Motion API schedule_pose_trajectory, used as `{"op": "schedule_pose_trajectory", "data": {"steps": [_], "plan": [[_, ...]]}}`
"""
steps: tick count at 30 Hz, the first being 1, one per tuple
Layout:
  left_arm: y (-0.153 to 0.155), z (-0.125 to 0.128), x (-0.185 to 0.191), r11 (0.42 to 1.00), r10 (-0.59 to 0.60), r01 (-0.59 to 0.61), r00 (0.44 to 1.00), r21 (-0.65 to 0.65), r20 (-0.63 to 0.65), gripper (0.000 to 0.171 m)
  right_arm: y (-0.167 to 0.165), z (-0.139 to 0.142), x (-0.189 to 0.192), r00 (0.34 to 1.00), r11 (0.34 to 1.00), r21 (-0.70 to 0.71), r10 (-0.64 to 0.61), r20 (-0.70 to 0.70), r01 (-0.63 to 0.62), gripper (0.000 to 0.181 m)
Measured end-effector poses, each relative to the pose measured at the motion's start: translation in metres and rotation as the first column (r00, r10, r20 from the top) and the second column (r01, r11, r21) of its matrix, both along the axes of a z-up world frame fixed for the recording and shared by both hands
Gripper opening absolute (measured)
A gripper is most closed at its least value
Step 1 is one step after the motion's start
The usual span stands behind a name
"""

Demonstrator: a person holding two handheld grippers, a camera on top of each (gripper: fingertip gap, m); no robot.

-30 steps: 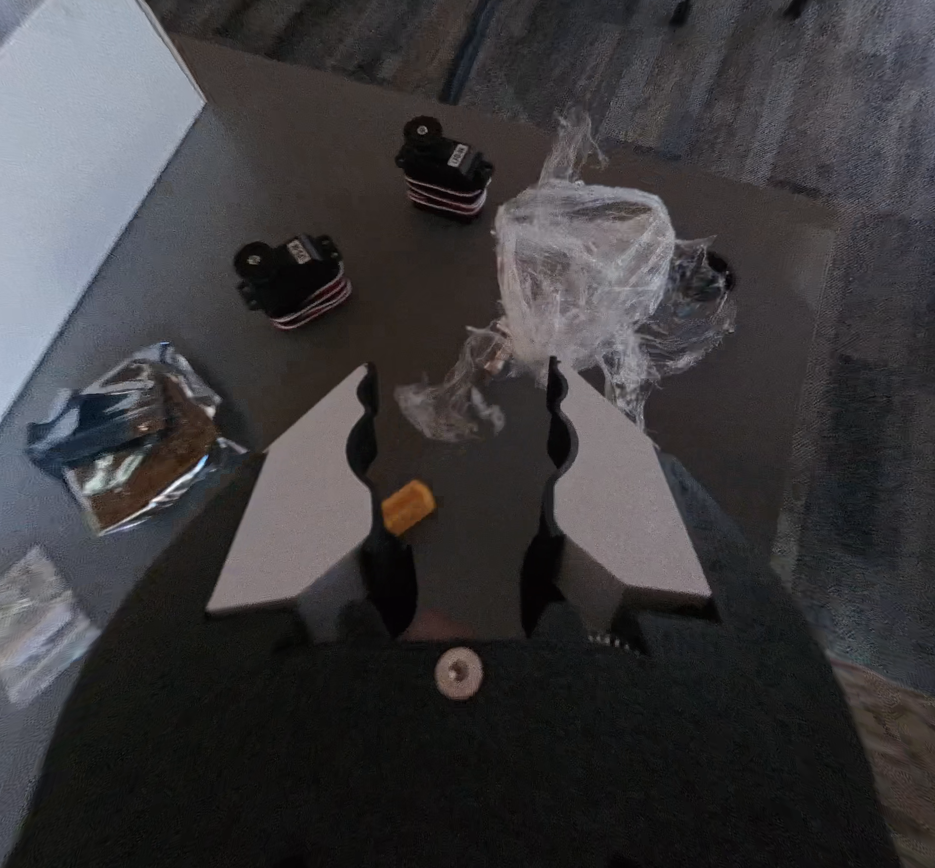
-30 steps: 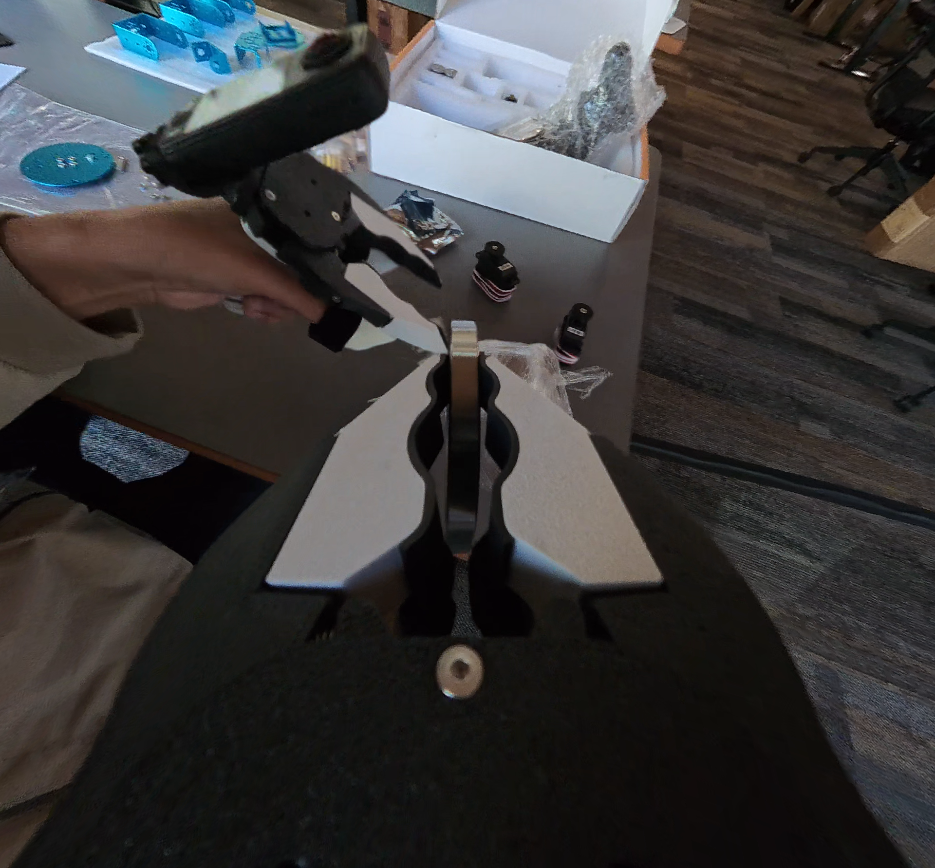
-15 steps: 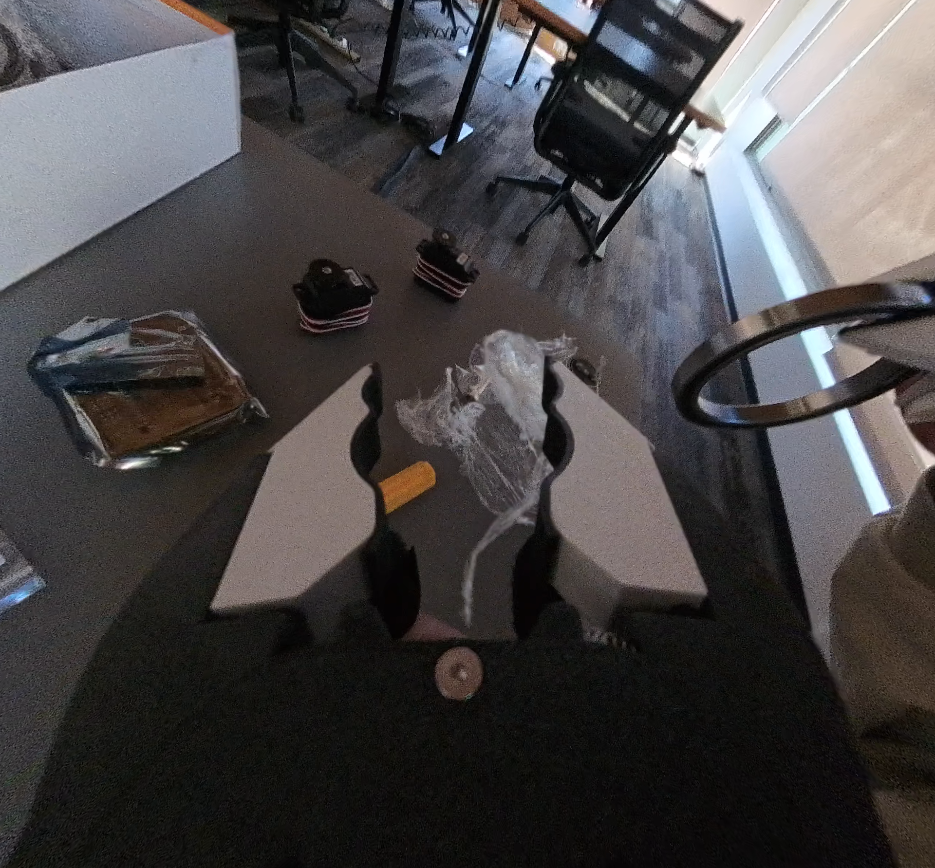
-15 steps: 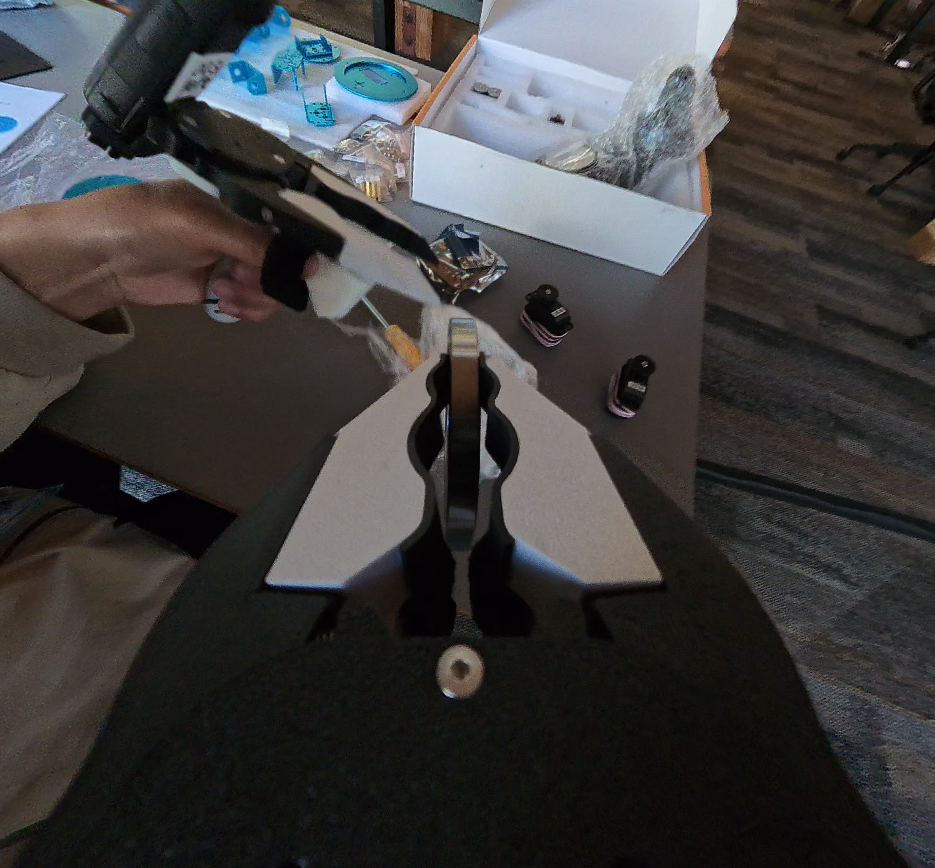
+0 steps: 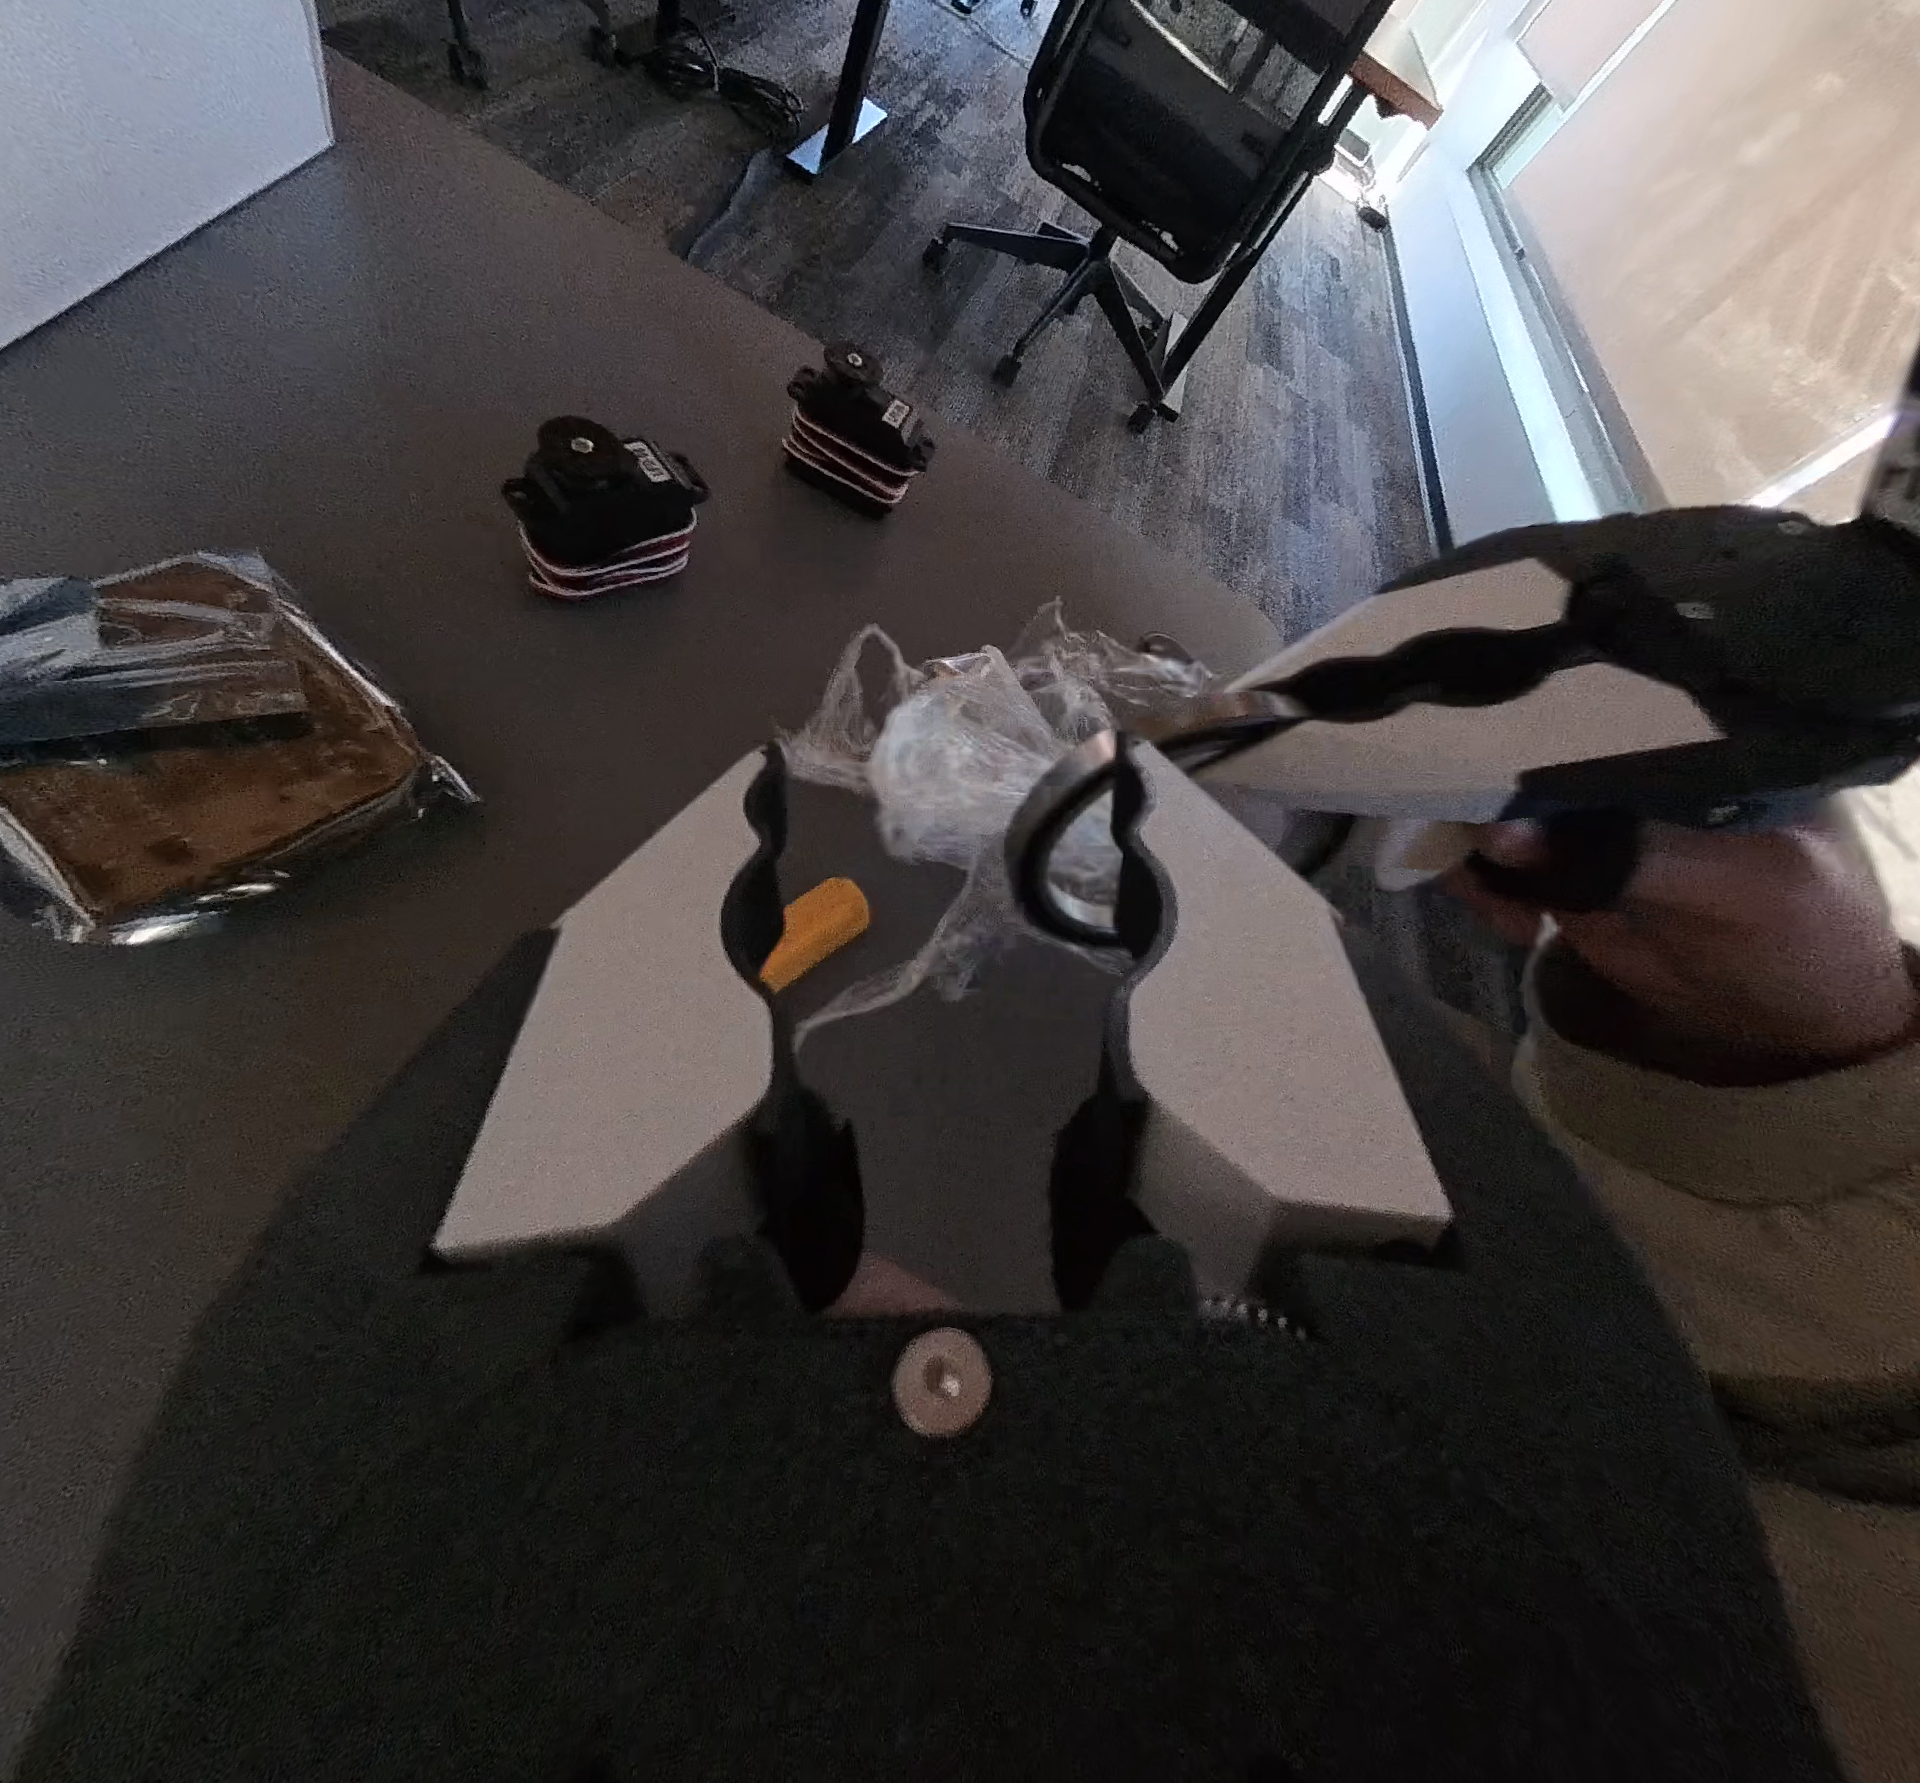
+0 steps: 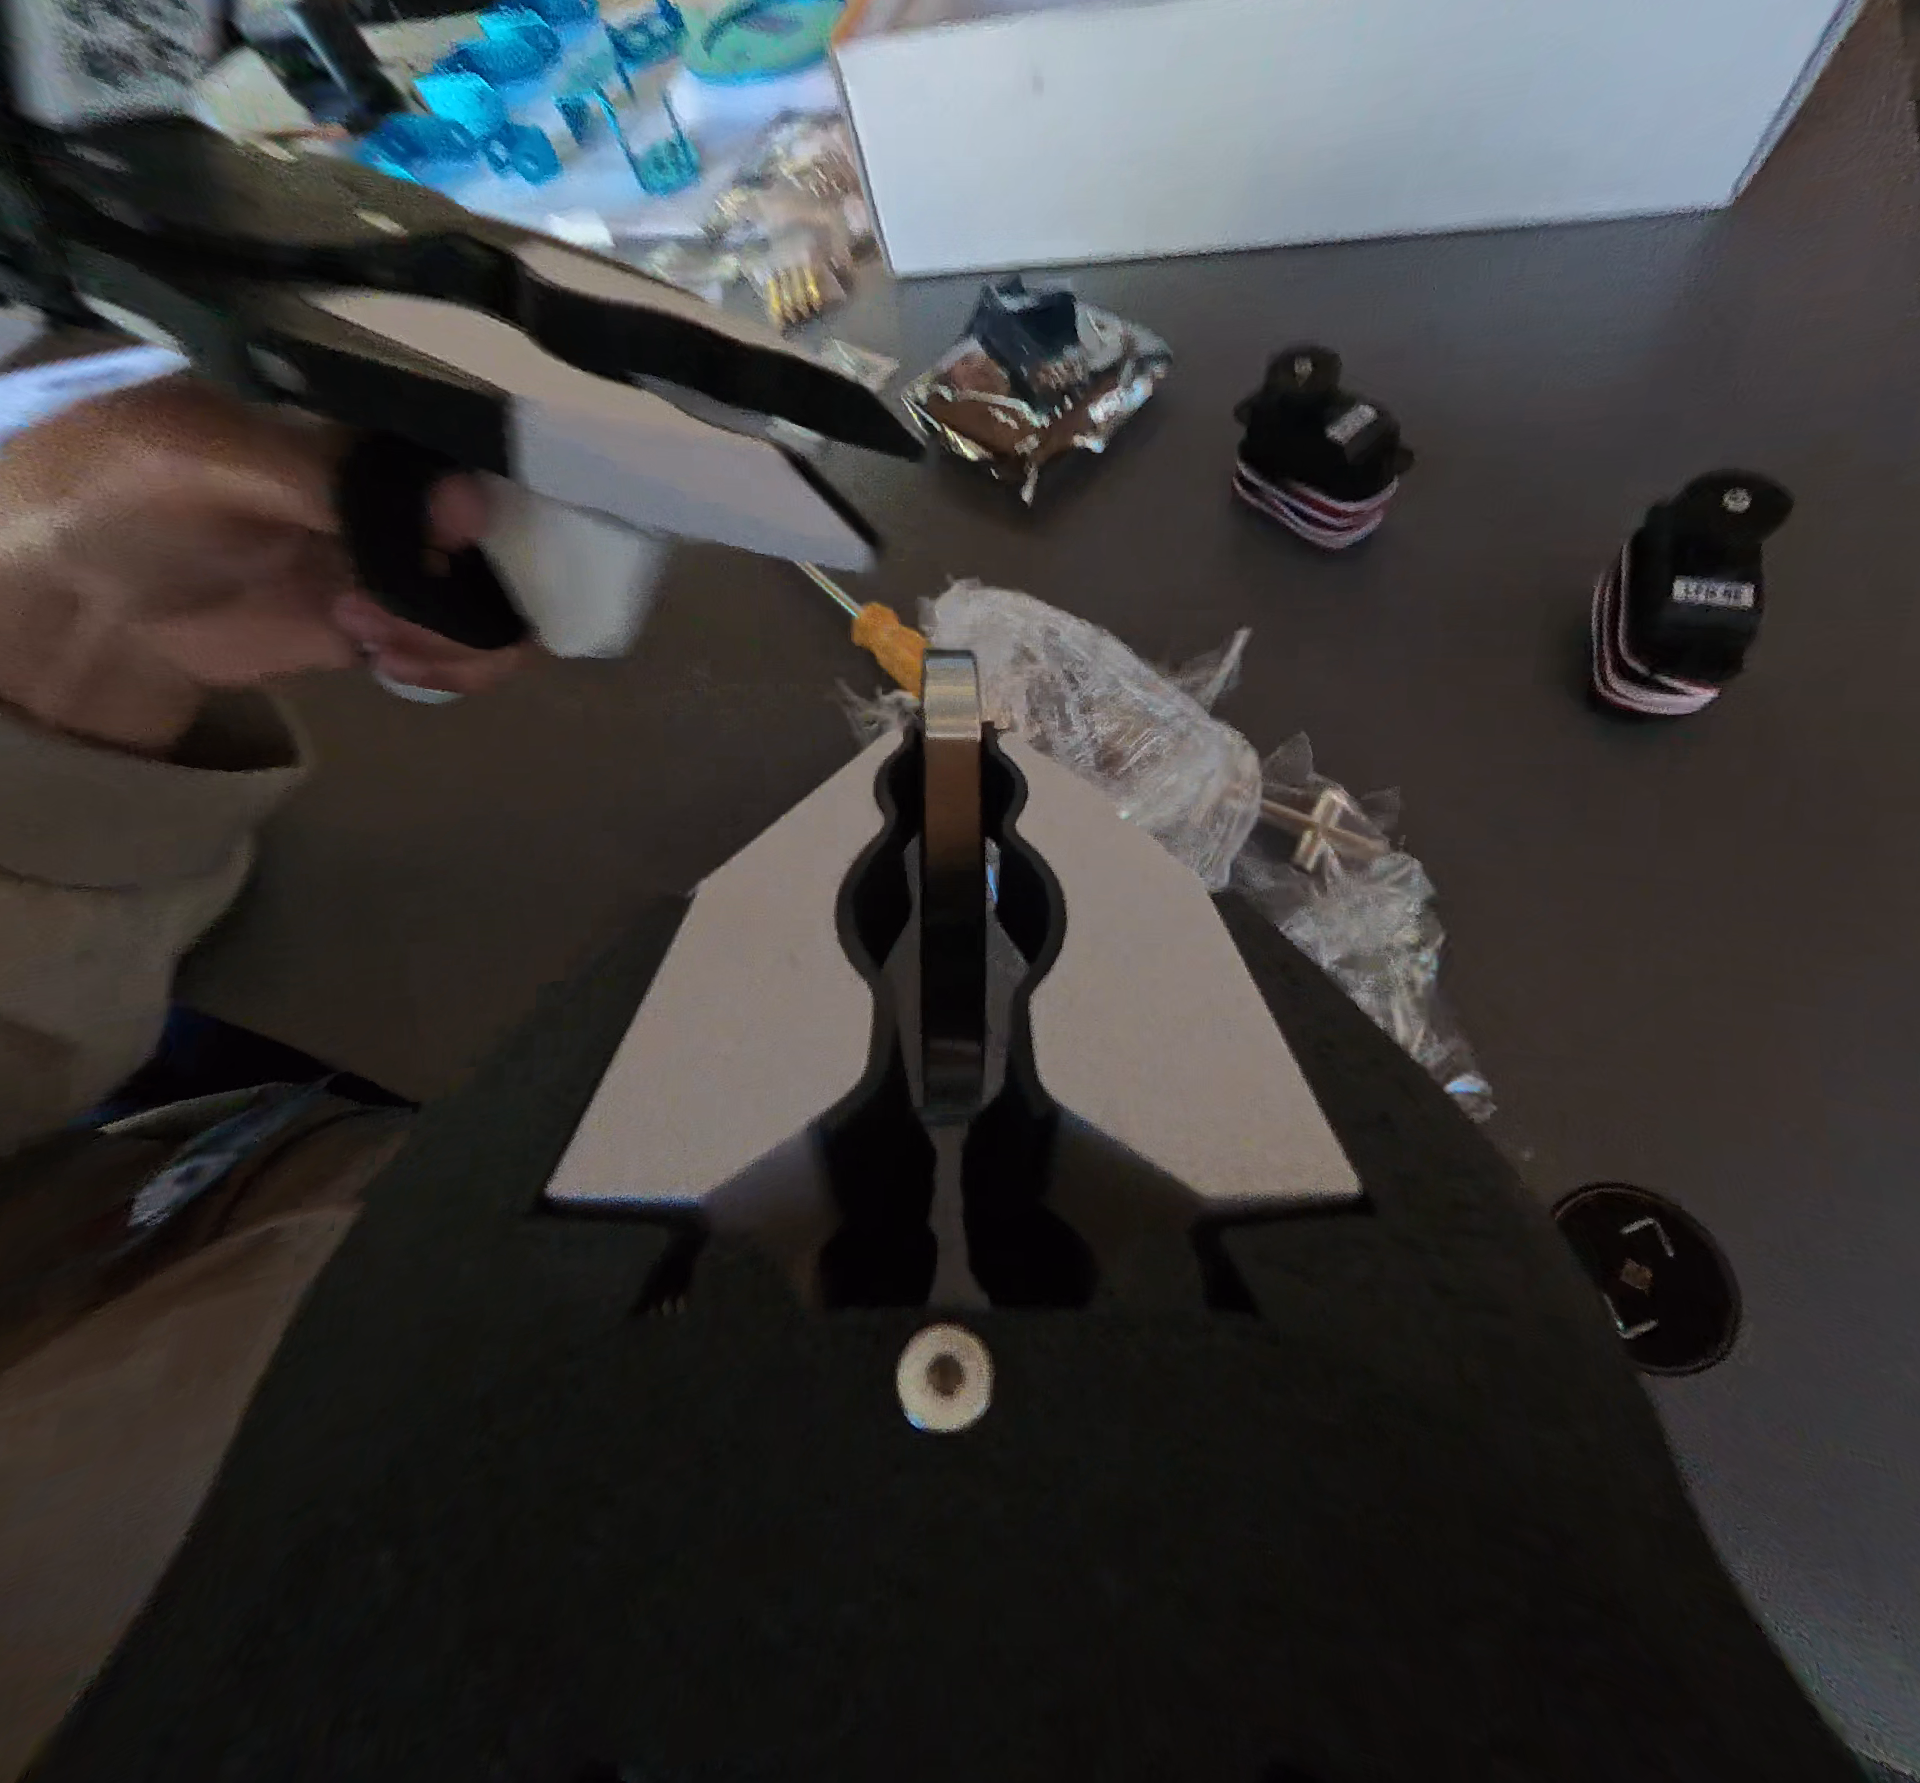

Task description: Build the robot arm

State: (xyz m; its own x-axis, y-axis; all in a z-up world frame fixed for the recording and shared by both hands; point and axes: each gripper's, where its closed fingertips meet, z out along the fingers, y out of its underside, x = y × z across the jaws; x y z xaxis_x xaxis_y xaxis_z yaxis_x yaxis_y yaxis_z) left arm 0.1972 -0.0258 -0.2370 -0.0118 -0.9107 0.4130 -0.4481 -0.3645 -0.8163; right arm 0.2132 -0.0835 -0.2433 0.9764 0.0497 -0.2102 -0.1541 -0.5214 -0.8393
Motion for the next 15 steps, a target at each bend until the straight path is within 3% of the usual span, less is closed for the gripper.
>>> {"op": "schedule_pose_trajectory", "data": {"steps": [3,7,12,15], "plan": [[0.005,0.009,-0.011,1.000,0.008,-0.007,1.000,-0.005,0.025,0.063,0.003,-0.021,0.016,0.998,0.997,-0.052,-0.055,0.009,0.055,0.009],[0.033,0.033,-0.048,0.994,0.091,-0.095,0.992,0.052,0.085,0.062,0.000,-0.019,0.028,0.998,0.996,-0.055,-0.064,-0.010,0.064,0.009],[0.052,0.049,-0.124,0.969,0.138,-0.163,0.980,0.184,0.141,0.053,0.002,0.032,0.035,0.996,1.000,-0.003,-0.018,0.088,0.018,0.009],[0.066,0.053,-0.191,0.912,0.231,-0.278,0.956,0.302,0.183,0.052,0.009,0.058,0.022,0.981,0.997,-0.037,0.068,0.184,-0.062,0.009]]}}
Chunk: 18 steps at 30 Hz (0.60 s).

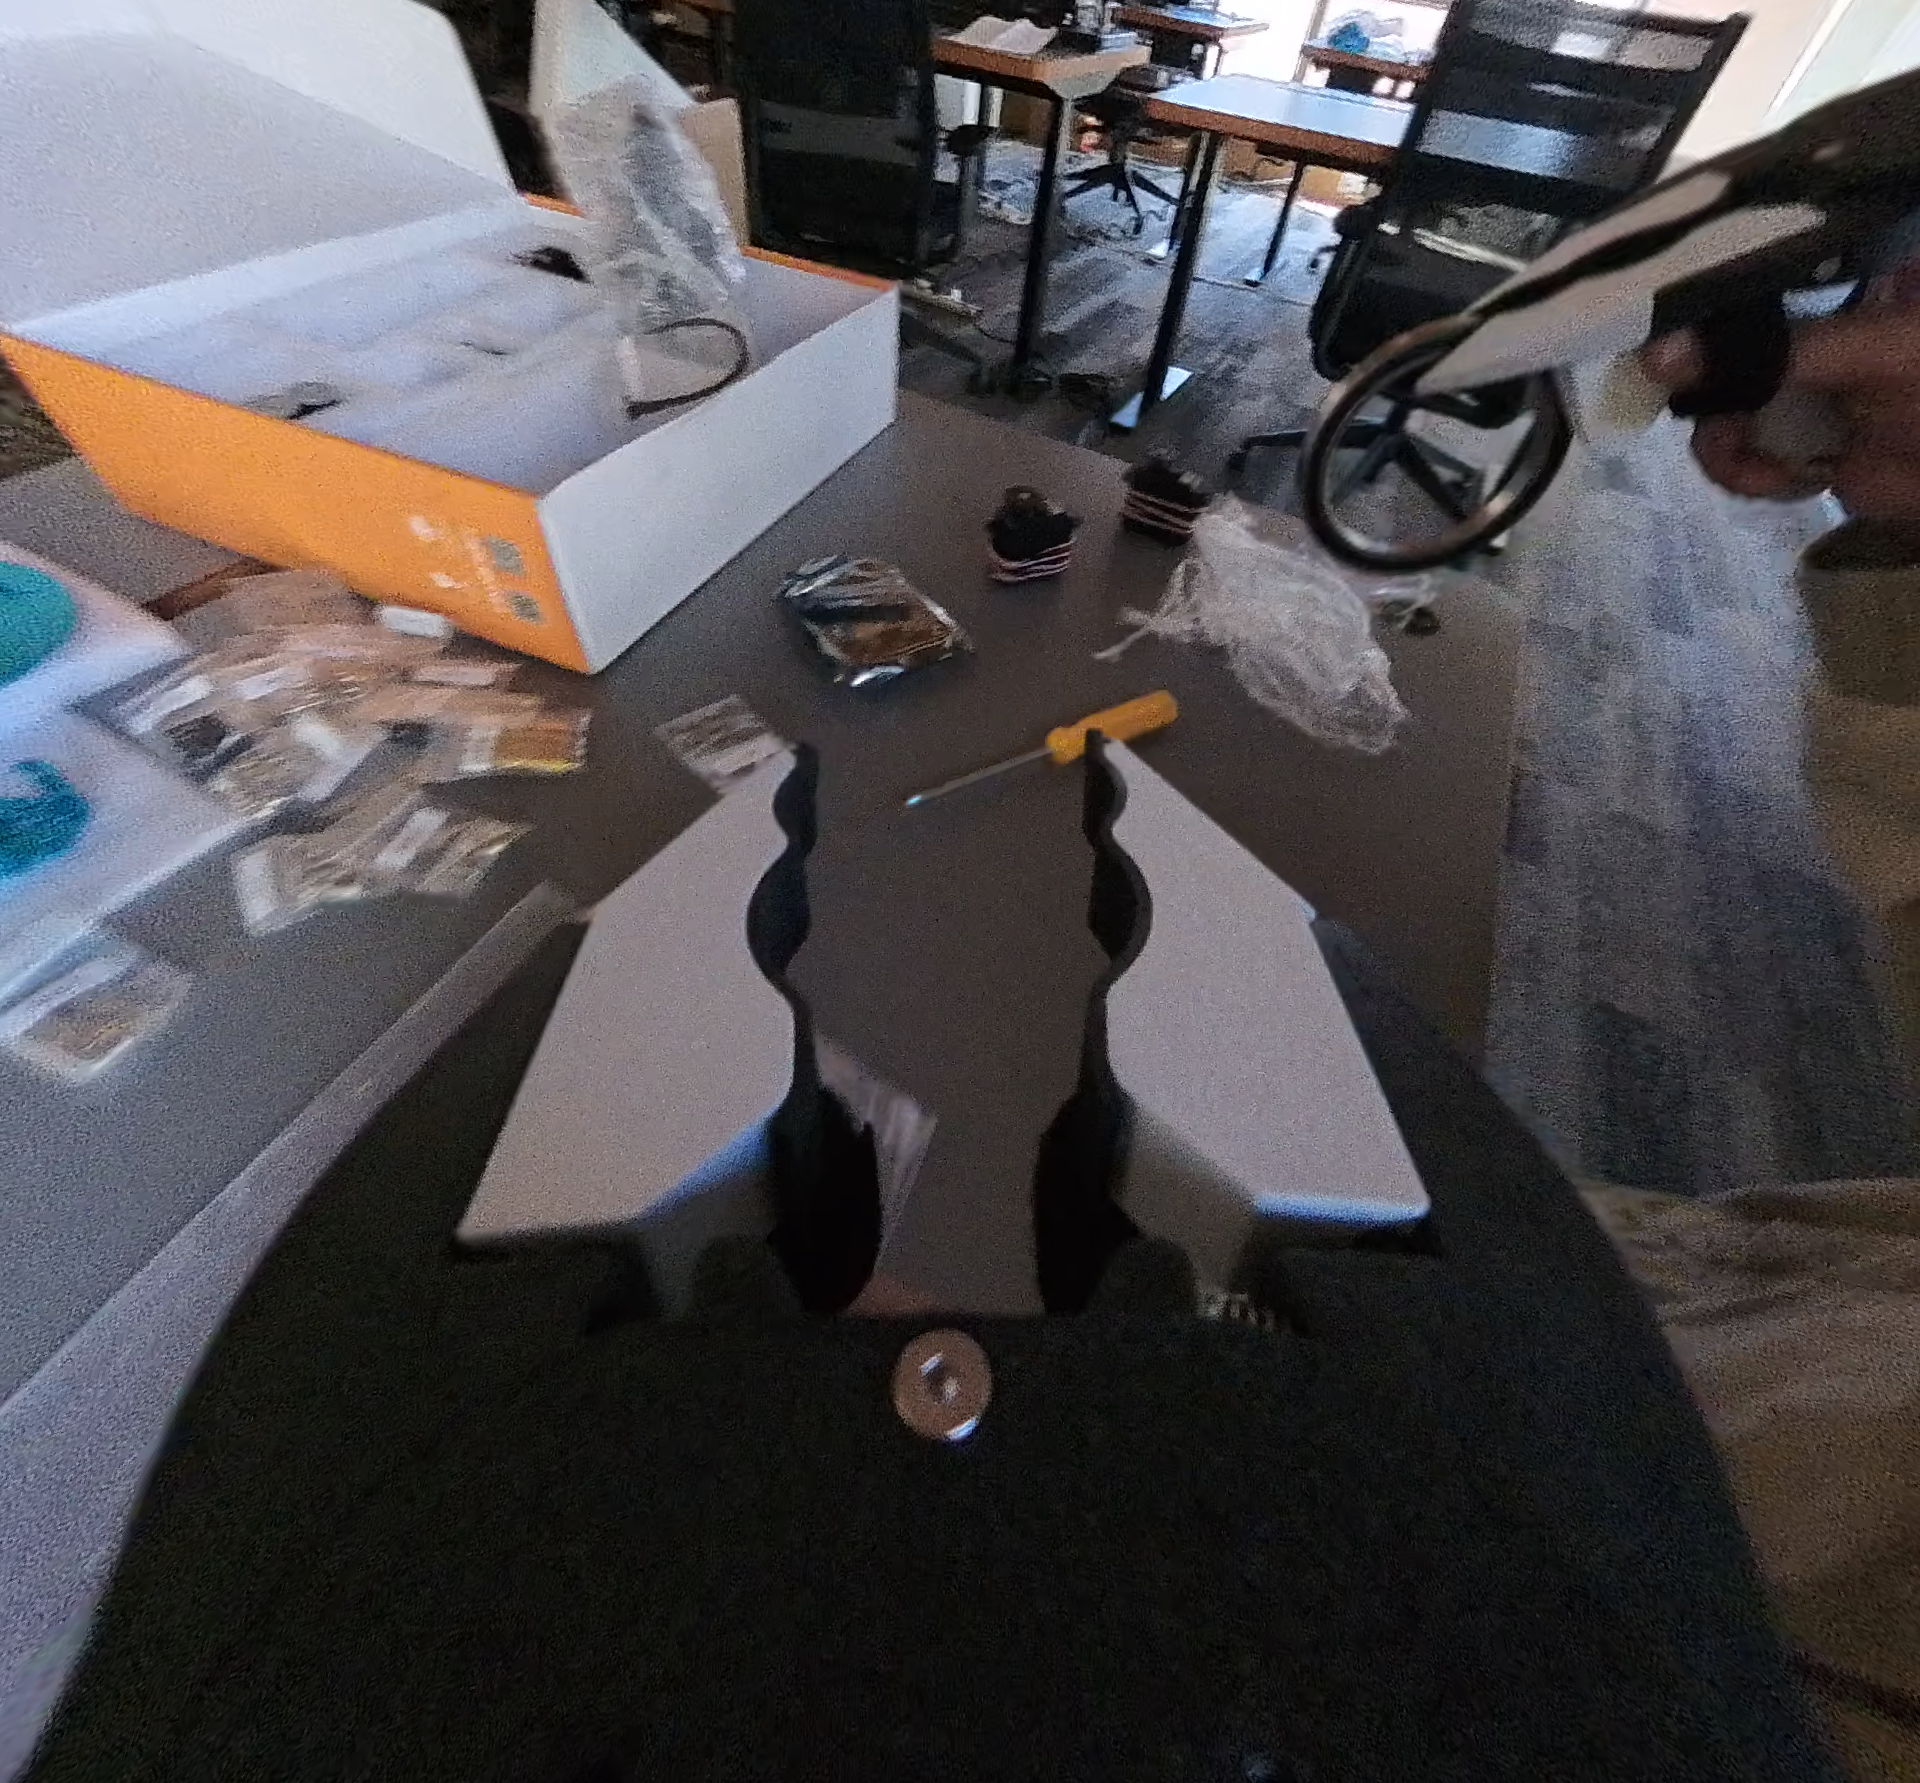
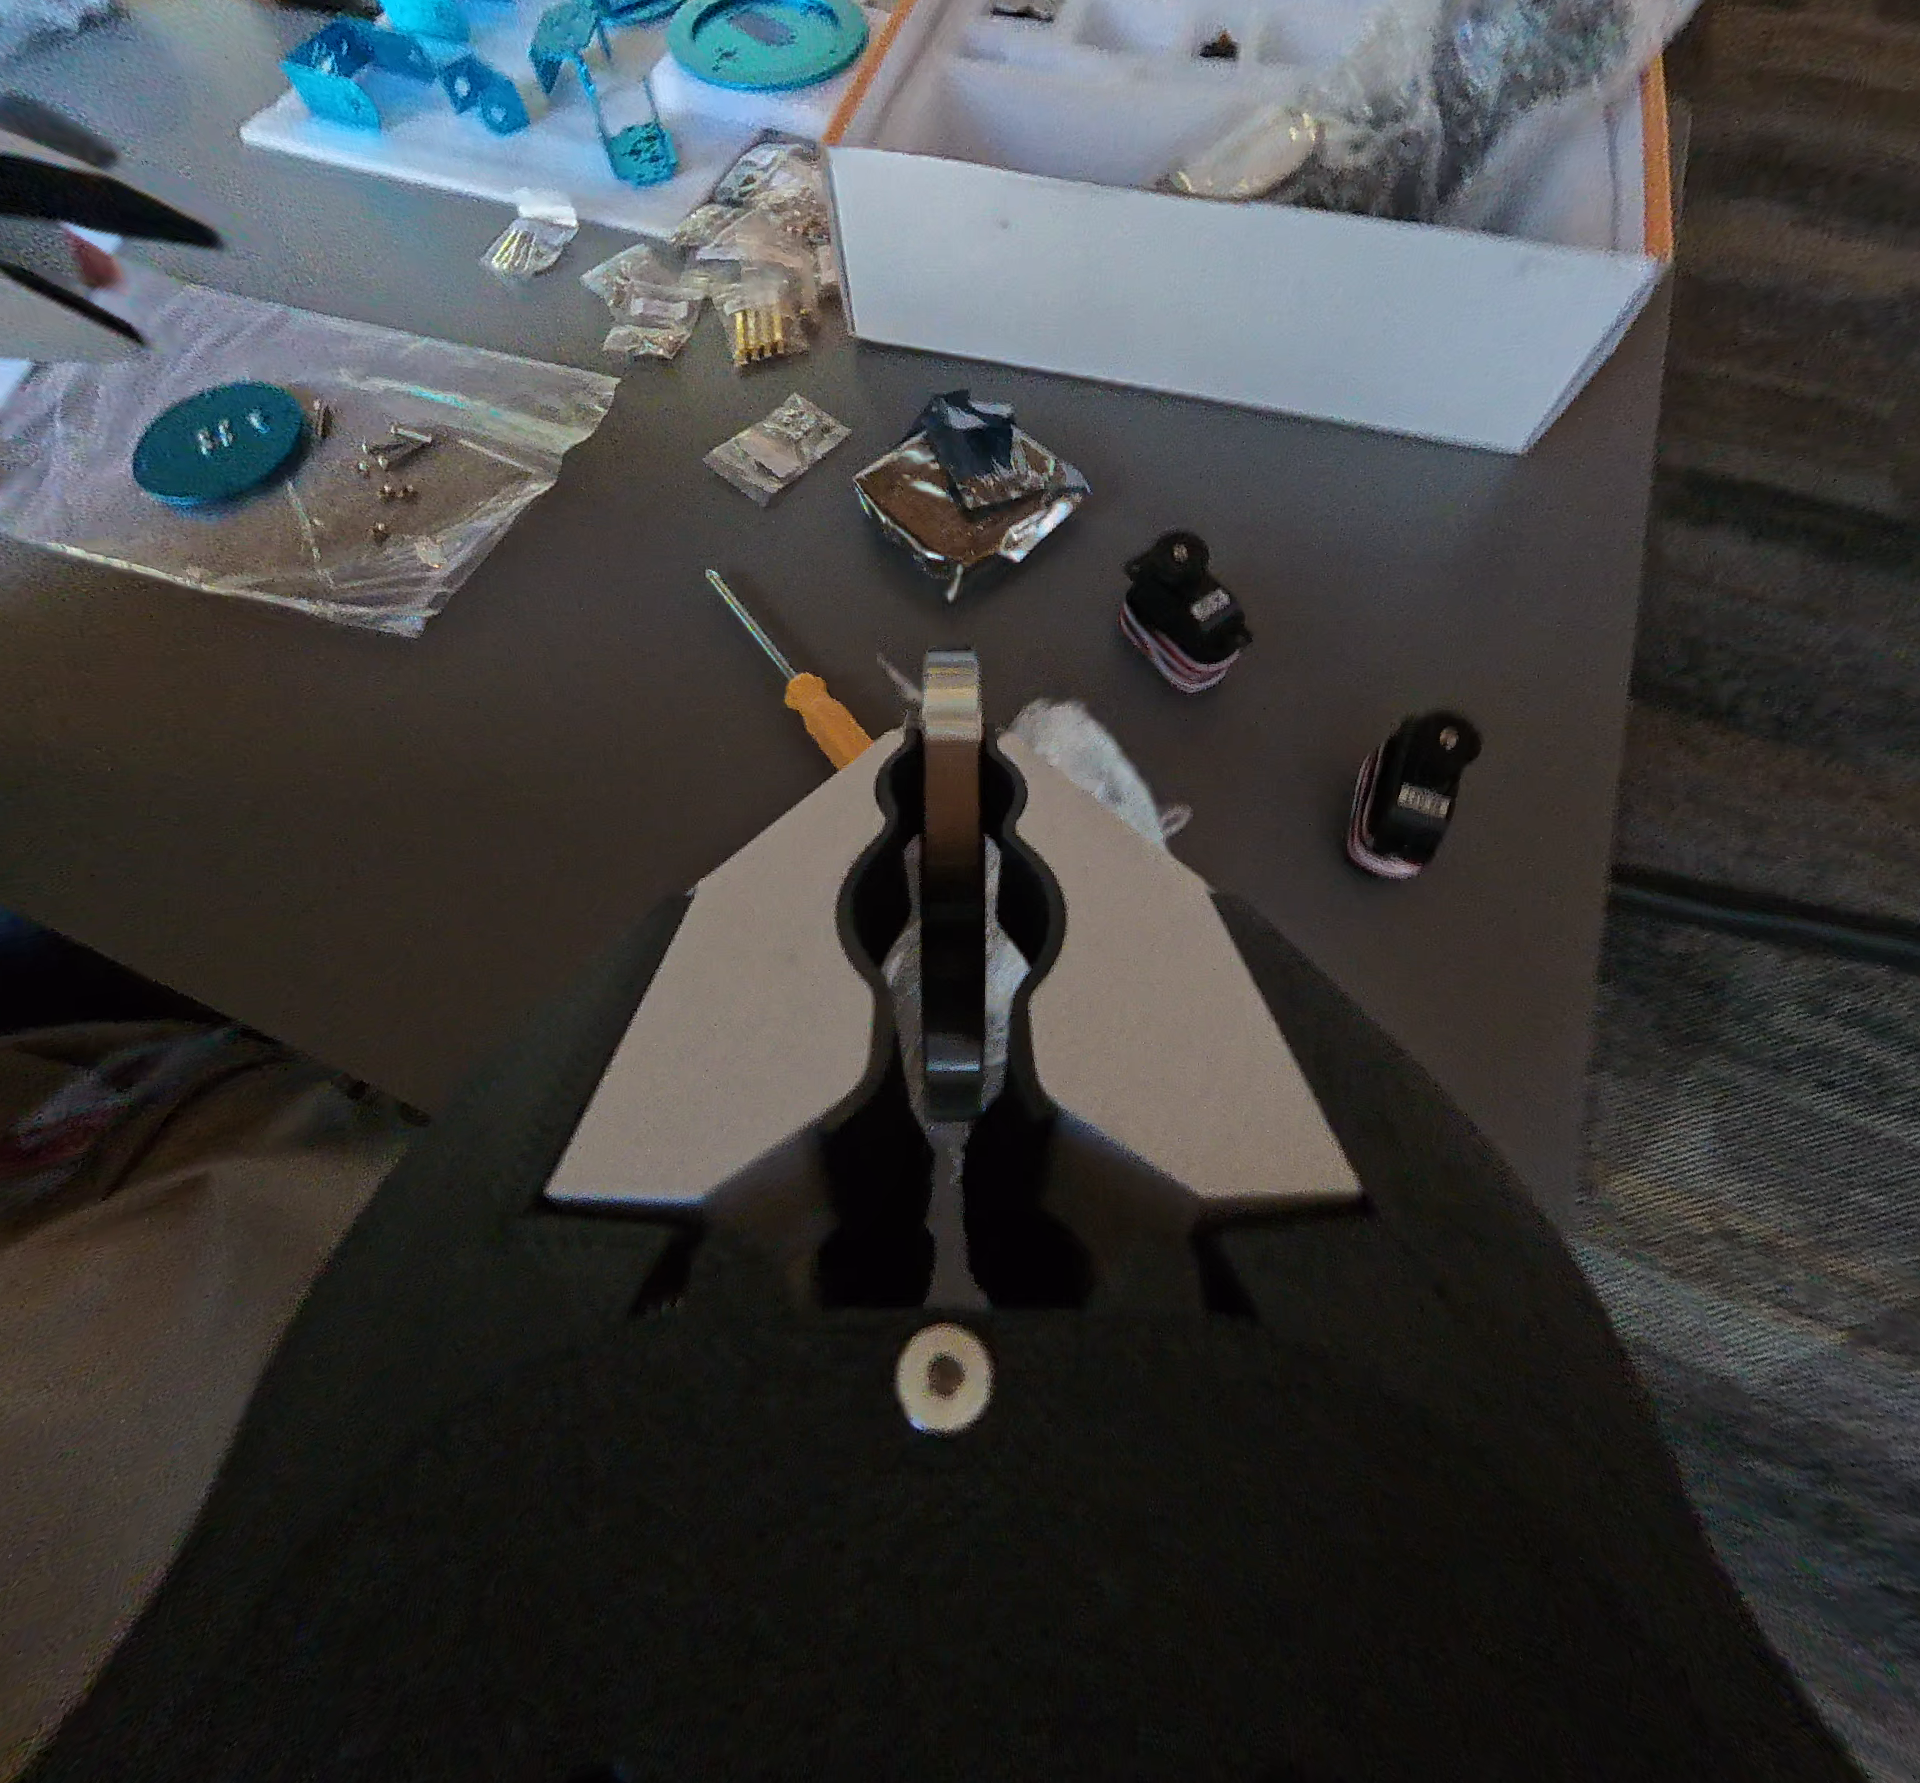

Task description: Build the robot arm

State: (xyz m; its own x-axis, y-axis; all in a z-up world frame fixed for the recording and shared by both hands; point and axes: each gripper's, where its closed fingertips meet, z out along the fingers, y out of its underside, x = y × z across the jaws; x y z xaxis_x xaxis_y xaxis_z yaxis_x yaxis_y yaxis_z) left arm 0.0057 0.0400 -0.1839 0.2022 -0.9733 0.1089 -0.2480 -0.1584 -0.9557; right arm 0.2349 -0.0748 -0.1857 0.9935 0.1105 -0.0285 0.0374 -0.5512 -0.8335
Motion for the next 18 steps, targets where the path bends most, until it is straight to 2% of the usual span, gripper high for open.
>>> {"op": "schedule_pose_trajectory", "data": {"steps": [3,6,9,11,12,14,16,18], "plan": [[0.009,-0.009,-0.076,0.992,0.110,-0.108,0.994,0.065,-0.025,0.049,0.015,0.013,-0.010,0.995,0.999,-0.026,0.047,0.083,-0.045,0.009],[0.004,-0.024,-0.140,0.982,0.177,-0.171,0.982,0.085,-0.067,0.048,0.040,0.018,-0.025,0.993,0.993,-0.037,0.111,0.032,-0.110,0.009],[0.006,-0.017,-0.199,0.940,0.302,-0.297,0.953,0.170,-0.004,0.040,0.068,0.015,-0.076,0.965,0.966,-0.059,0.256,0.053,-0.252,0.009],[0.001,-0.015,-0.231,0.938,0.333,-0.333,0.943,0.094,0.019,0.032,0.089,0.008,-0.128,0.922,0.921,-0.080,0.384,0.041,-0.380,0.009],[-0.001,-0.018,-0.242,0.942,0.335,-0.336,0.942,0.027,0.009,0.032,0.100,0.005,-0.159,0.891,0.889,-0.077,0.453,0.006,-0.451,0.009],[-0.001,-0.024,-0.254,0.945,0.322,-0.322,0.947,-0.061,-0.001,0.033,0.118,0.003,-0.229,0.789,0.789,-0.041,0.607,-0.099,-0.613,0.009],[0.008,-0.026,-0.254,0.949,0.314,-0.312,0.949,-0.053,0.018,0.034,0.130,0.003,-0.298,0.648,0.668,0.015,0.727,-0.228,-0.744,0.009],[0.024,-0.030,-0.249,0.949,0.313,-0.312,0.950,-0.040,0.017,0.038,0.147,0.004,-0.355,0.514,0.563,0.079,0.795,-0.322,-0.822,0.009]]}}
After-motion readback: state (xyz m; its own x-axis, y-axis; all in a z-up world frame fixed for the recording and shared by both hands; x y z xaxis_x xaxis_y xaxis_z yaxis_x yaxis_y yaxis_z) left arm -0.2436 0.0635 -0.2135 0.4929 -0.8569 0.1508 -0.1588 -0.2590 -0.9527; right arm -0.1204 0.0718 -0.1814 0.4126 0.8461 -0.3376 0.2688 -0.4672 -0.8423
